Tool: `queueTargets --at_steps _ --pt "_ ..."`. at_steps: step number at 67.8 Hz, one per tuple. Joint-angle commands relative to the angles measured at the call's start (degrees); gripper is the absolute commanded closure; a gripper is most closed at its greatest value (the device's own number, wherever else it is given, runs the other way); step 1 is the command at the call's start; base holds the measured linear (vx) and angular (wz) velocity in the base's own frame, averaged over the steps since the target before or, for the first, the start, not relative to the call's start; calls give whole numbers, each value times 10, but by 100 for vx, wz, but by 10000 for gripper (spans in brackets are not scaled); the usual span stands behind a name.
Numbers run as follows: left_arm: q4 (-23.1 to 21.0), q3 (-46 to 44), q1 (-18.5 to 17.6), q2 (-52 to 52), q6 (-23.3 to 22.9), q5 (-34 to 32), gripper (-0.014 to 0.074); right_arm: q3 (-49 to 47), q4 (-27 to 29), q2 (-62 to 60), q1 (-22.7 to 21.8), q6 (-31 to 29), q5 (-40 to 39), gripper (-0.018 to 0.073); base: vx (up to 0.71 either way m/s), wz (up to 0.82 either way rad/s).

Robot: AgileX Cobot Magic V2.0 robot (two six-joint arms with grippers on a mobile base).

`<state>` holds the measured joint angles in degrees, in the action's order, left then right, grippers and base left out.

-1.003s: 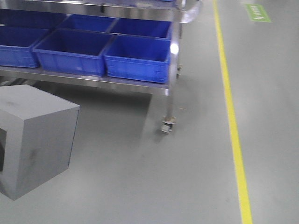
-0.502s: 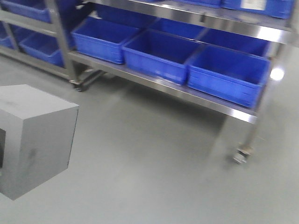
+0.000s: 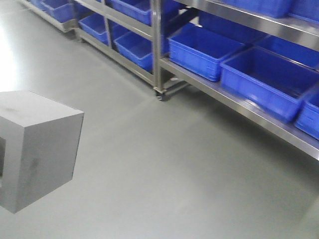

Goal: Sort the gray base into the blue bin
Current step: 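Drive down the aisle to the rack of blue bins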

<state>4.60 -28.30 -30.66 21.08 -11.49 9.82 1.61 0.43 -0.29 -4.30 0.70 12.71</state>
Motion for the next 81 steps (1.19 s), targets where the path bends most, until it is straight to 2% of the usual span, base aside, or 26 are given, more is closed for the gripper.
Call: queueTargets --at_steps 1,54,81 --pt "-2 -18 -3 5 -4 -63 590 1 -4 10 -3 -7 -43 564 26 52" --pt "-2 -18 -3 5 -4 -63 590 1 -4 10 -3 -7 -43 564 27 46" --pt "-2 -18 -3 5 -4 -63 590 1 -4 10 -3 -7 -43 564 33 28"
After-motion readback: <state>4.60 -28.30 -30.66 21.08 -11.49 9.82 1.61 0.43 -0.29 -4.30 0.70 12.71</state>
